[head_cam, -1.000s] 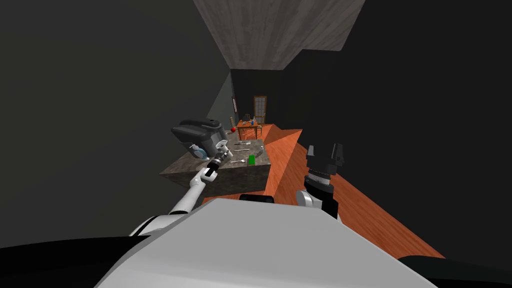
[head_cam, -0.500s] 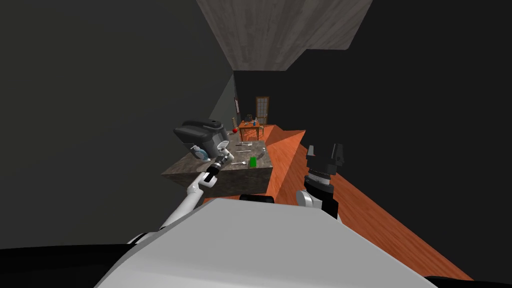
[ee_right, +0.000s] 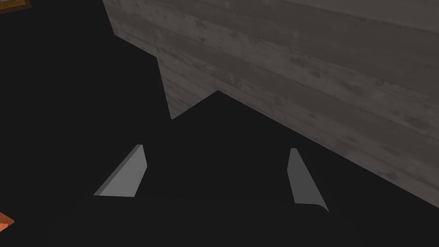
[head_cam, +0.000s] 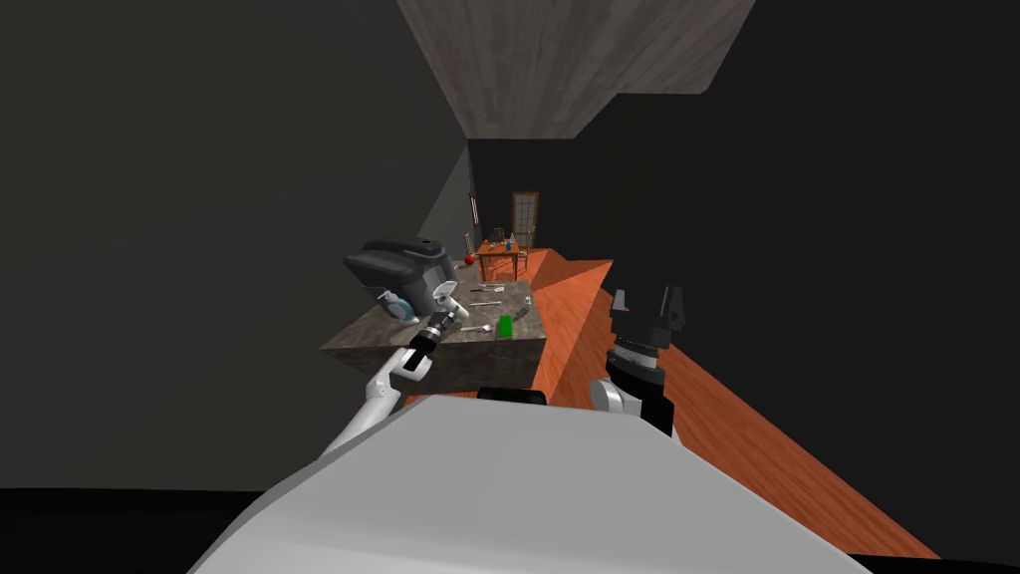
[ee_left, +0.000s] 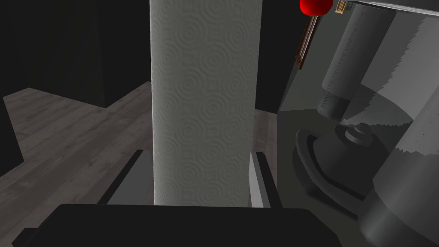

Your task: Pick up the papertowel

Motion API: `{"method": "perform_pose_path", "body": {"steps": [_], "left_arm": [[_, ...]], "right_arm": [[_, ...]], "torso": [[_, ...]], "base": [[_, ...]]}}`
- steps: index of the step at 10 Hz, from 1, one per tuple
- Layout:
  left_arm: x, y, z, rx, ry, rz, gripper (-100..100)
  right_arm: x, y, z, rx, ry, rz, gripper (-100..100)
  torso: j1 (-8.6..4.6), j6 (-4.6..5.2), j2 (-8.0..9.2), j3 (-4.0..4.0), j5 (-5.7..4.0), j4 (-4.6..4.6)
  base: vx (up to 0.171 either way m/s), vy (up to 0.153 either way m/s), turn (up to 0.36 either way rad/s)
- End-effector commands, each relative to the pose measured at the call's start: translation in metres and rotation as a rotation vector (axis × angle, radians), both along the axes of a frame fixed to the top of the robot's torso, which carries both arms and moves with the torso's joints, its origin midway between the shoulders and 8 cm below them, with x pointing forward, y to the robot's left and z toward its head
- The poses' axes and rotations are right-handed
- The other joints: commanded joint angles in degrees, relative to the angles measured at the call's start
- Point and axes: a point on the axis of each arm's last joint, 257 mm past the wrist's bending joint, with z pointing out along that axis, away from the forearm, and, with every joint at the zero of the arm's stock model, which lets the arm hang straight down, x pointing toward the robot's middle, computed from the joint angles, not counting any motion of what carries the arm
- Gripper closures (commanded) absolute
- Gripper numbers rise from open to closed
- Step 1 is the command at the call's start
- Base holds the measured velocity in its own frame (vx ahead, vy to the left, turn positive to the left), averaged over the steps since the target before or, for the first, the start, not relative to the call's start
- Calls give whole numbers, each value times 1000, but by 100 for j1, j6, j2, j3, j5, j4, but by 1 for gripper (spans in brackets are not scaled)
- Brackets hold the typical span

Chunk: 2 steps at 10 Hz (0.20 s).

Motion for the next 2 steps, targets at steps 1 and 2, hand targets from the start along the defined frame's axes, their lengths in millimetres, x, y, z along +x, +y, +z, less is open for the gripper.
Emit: {"method": "perform_pose_path", "body": {"steps": [1, 2], "left_arm": [[0, 0, 0, 0, 0, 0, 100], [0, -1, 2, -1, -3, -2, 0]], "right_arm": [[0, 0, 0, 0, 0, 0, 0], [0, 0, 0, 0, 0, 0, 0]], "torso": [[0, 0, 0, 0, 0, 0], [1, -1, 8, 4, 0, 0]], "base": [[9, -3, -3], [0, 0, 0]]}}
